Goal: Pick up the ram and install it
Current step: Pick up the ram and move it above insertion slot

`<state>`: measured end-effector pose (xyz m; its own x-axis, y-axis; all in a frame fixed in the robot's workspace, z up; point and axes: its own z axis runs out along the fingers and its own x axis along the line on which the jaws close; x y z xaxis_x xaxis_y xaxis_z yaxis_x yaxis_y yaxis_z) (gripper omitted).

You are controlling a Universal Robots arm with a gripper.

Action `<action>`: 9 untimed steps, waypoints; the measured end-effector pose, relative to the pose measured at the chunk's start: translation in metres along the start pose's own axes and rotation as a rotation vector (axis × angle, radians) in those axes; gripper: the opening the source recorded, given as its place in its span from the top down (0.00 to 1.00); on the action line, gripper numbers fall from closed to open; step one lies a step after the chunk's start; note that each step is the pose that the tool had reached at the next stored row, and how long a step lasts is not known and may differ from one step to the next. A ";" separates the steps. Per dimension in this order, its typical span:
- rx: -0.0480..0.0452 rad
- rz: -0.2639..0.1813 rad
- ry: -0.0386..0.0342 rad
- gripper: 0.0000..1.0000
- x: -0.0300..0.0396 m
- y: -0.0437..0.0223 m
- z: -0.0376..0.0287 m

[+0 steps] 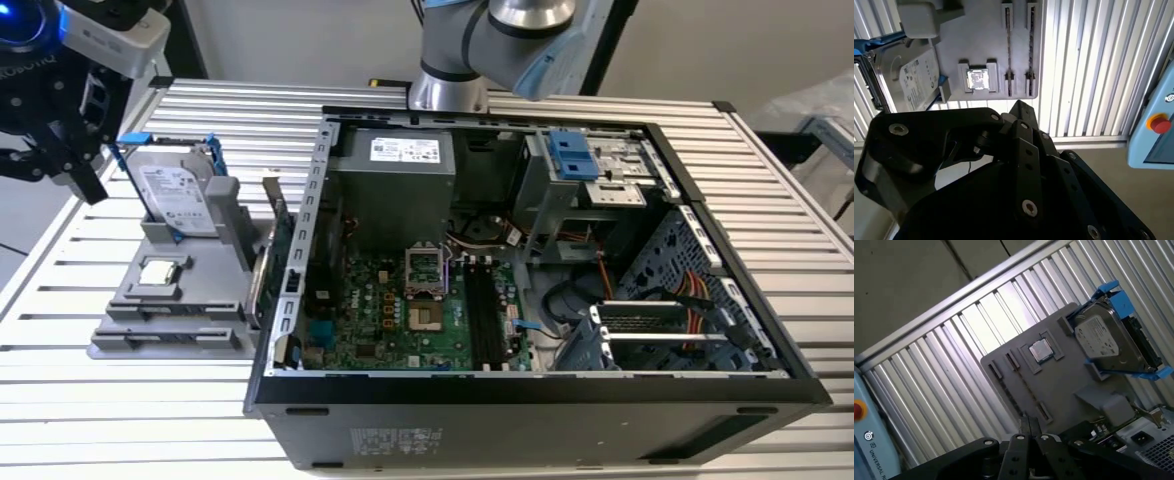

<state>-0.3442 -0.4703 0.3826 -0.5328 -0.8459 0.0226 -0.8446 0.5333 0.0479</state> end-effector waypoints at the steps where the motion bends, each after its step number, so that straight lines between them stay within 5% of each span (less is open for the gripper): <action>1: 0.0002 -0.007 0.0003 1.00 0.0000 0.0000 0.0000; 9: 0.0072 -0.080 0.0009 1.00 0.0000 0.0001 0.0000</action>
<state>-0.3442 -0.4702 0.3826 -0.4633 -0.8860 0.0198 -0.8849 0.4638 0.0424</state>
